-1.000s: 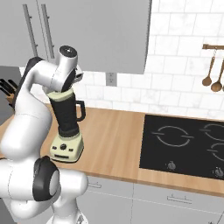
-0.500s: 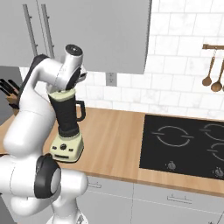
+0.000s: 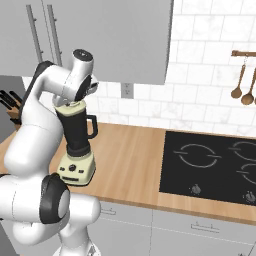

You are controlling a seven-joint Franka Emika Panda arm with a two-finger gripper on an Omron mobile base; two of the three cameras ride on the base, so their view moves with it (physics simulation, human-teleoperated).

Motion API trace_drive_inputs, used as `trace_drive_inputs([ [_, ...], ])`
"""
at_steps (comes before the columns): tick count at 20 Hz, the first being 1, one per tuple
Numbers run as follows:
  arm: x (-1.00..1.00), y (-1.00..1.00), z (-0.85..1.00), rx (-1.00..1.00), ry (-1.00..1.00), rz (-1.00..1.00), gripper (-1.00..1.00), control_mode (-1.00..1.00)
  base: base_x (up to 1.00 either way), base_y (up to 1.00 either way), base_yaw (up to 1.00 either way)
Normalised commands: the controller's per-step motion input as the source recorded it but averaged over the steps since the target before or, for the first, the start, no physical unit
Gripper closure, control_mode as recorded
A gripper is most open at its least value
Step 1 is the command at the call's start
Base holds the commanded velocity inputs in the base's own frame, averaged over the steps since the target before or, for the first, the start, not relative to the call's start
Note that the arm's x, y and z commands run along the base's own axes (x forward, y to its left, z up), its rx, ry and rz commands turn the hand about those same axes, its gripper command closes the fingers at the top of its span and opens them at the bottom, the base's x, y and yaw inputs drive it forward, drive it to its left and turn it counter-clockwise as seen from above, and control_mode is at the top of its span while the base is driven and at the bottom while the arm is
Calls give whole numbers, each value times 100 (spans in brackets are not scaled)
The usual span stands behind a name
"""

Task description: Close the lid blender by securely placing the lid on top.

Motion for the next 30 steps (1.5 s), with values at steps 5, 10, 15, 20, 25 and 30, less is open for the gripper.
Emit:
trace_drive_inputs([
  [5,0,3,-22,-10,10,4,100,-100,0,0,0],
  [10,0,2,-5,-3,2,1,100,-100,0,0,0],
  [15,0,9,-7,-3,1,0,100,-100,0,0,0],
  [20,2,16,-2,-6,3,0,100,-100,0,0,0],
  [25,0,16,0,-13,10,0,100,-100,0,0,0],
  [30,-18,-14,-3,-11,4,2,100,-100,0,0,0],
])
